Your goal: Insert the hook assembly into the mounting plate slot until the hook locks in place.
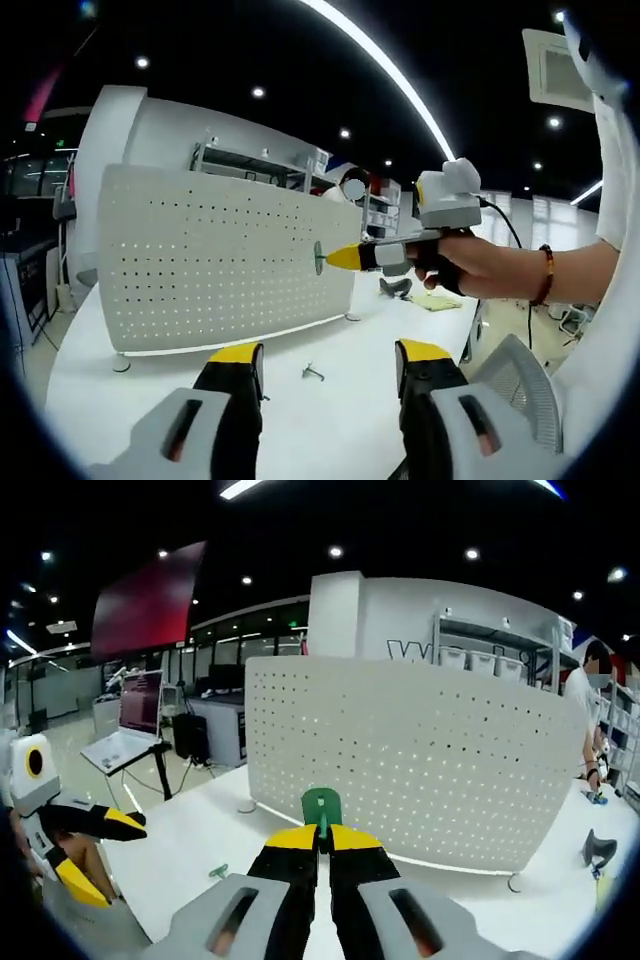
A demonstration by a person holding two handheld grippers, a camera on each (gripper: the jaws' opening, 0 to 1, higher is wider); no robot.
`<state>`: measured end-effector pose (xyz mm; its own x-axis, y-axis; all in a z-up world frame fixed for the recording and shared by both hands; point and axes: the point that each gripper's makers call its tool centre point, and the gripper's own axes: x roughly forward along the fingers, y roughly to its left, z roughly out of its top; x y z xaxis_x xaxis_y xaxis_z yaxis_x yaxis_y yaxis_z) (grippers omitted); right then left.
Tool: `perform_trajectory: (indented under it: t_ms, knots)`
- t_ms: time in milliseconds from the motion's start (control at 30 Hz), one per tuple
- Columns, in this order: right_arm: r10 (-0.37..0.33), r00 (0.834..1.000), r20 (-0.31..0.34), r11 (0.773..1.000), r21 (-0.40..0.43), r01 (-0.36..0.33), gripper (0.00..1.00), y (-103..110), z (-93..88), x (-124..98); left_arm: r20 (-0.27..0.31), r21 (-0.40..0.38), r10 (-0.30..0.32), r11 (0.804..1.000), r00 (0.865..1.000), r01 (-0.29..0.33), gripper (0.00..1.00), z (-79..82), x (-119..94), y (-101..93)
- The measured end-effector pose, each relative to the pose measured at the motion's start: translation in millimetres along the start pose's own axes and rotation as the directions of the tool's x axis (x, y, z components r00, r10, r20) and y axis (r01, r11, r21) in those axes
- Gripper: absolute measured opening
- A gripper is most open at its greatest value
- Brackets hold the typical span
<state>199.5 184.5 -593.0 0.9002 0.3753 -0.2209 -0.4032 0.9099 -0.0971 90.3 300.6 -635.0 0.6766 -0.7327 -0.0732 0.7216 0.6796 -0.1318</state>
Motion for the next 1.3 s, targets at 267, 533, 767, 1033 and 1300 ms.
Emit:
perform_trajectory:
  t_ms: [267,533,767,1033,1300]
  knots:
    - [-0.04,0.998,0.046,0.999,0.014,0.04,0.01,-21,19.3,12,0.008,0.024,0.003,1.0,1.0,-0.004,0.65,1.7,3,1.4]
    - [-0.073,0.995,0.072,0.997,0.041,0.07,0.01,-36,32.7,25,0.021,0.047,0.006,0.999,1.0,-0.007,0.71,6.9,5,5.1]
    - [-0.103,0.99,0.096,0.992,0.078,0.095,0.01,-46,46.4,36,0.016,0.051,0.017,0.999,1.0,-0.018,0.76,7.0,7,6.6]
    - [-0.129,0.986,0.103,0.985,0.129,0.116,0.01,-55,54.9,51,0.001,0.05,0.009,0.999,1.0,-0.009,0.77,4.7,5,6.9]
    - [-0.141,0.982,0.125,0.983,0.136,0.124,0.01,-57,68.6,67,0.004,0.067,0.009,0.998,1.0,-0.01,0.82,7.3,4,13.1]
